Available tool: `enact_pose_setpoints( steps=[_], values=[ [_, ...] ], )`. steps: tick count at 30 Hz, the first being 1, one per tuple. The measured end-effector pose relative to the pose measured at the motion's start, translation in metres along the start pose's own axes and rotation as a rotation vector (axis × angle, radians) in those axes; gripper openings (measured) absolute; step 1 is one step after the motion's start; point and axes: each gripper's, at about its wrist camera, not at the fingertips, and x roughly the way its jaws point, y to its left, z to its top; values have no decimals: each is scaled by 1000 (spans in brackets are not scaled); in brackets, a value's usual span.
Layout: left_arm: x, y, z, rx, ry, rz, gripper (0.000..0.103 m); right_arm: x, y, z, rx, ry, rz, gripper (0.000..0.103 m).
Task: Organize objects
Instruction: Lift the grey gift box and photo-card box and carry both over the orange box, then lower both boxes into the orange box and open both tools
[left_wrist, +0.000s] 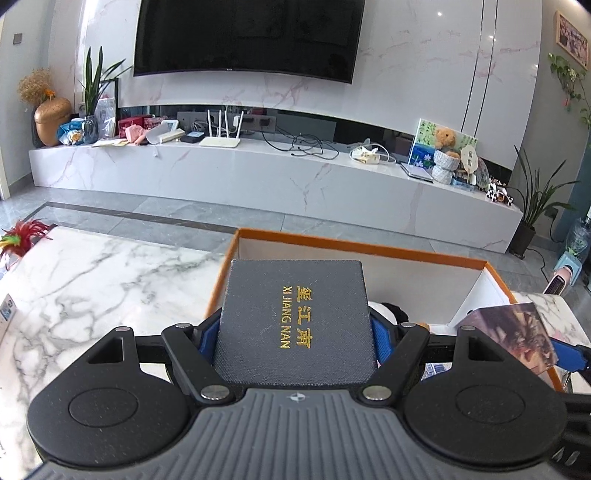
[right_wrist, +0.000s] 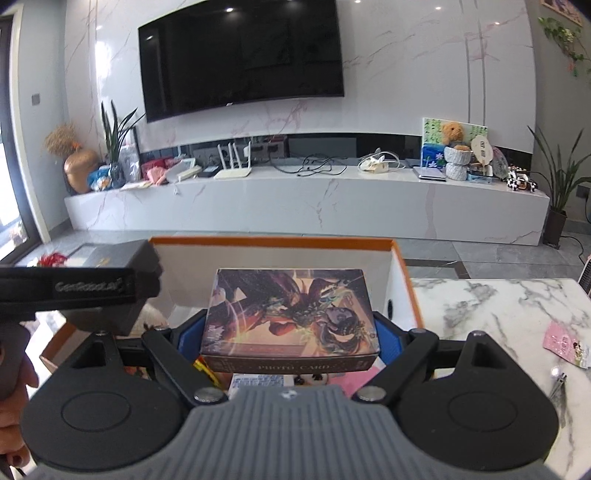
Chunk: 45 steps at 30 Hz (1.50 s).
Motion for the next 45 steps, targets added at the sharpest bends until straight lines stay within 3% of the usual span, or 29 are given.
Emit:
enact_pose_setpoints(
  steps=[27, 45],
  values=[
    [27, -27, -13, 45, 114, 47, 89, 25, 3, -14, -46, 145, -19, 89],
    [35, -39, -18, 87, 131, 123, 90, 35, 4, -11, -45, 206, -51, 90]
  ],
)
